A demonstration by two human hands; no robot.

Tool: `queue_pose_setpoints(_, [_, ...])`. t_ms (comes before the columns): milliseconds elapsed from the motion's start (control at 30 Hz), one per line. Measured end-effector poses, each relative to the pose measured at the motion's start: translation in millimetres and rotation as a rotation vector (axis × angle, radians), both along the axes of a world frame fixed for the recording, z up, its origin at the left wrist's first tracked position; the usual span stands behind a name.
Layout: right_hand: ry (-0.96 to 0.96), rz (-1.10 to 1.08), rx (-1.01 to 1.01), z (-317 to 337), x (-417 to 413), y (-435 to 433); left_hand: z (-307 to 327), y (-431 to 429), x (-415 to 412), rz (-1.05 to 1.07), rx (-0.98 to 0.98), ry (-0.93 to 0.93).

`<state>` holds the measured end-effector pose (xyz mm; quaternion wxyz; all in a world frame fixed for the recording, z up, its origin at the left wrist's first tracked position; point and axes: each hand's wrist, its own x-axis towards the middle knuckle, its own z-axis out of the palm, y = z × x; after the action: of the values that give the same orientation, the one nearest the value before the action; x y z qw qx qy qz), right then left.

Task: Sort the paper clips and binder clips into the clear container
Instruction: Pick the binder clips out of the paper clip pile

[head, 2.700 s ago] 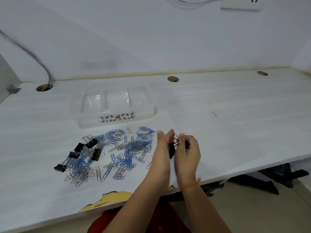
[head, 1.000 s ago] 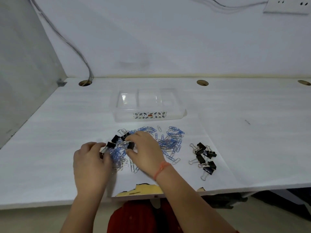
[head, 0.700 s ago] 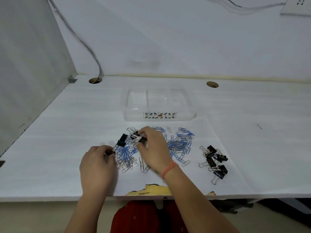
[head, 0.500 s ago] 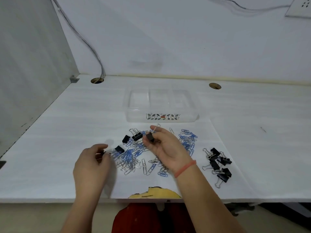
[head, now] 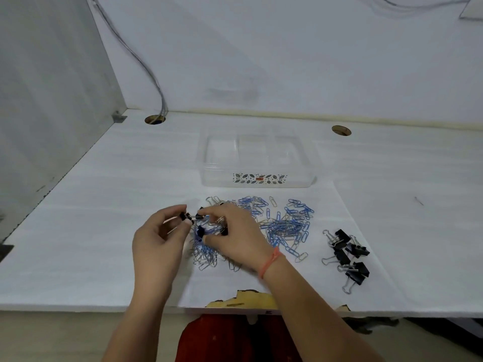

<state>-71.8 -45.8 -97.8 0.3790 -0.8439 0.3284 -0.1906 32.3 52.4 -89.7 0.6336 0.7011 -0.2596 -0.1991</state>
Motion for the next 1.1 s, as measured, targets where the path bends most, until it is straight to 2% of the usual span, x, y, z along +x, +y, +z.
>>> queue_pose_setpoints(167, [-0.068, -0.155, -0.057, -6, -1, 2, -1, -3, -10, -0.034, -0.072, 0.154])
queue_pose_setpoints(333, [-0.073, -0.232, 0.010, -5, -12, -2, -7, -7, -8, 0.016, -0.104, 0.267])
queue_pose_setpoints(533, [0.070, -0.007, 0.040, 7, -22, 13, -2, -5, 0, 0.096, -0.156, 0.587])
queue_pose_setpoints(600, [0.083, 0.022, 0.001, 6, -19, 18, -3, -3, 5, 0.106, -0.140, 0.751])
queue_pose_setpoints(667, [0.095, 0.008, -0.064, 4, -15, 20, -3, -1, 9, 0.083, -0.126, 0.800])
queue_pose_setpoints(700, [0.099, -0.010, -0.093, 3, -13, 19, -3, 0, 10, 0.069, -0.092, 0.753])
queue_pose_setpoints(733, [0.100, -0.034, -0.117, 2, -11, 18, -4, 1, 11, 0.048, -0.021, 0.632])
queue_pose_setpoints(833, [0.105, -0.134, -0.171, -1, -7, 10, -10, 4, 16, -0.053, 0.304, -0.055])
queue_pose_setpoints(900, [0.108, -0.171, -0.218, -2, -1, 2, -15, 2, 21, -0.138, 0.506, -0.403])
queue_pose_setpoints(967, [0.108, -0.146, -0.274, -4, 7, -5, -17, -1, 22, -0.191, 0.578, -0.526])
queue_pose_setpoints(1100, [0.223, -0.014, -0.374, -5, 26, -15, -22, -5, 24, -0.164, 0.520, -0.580])
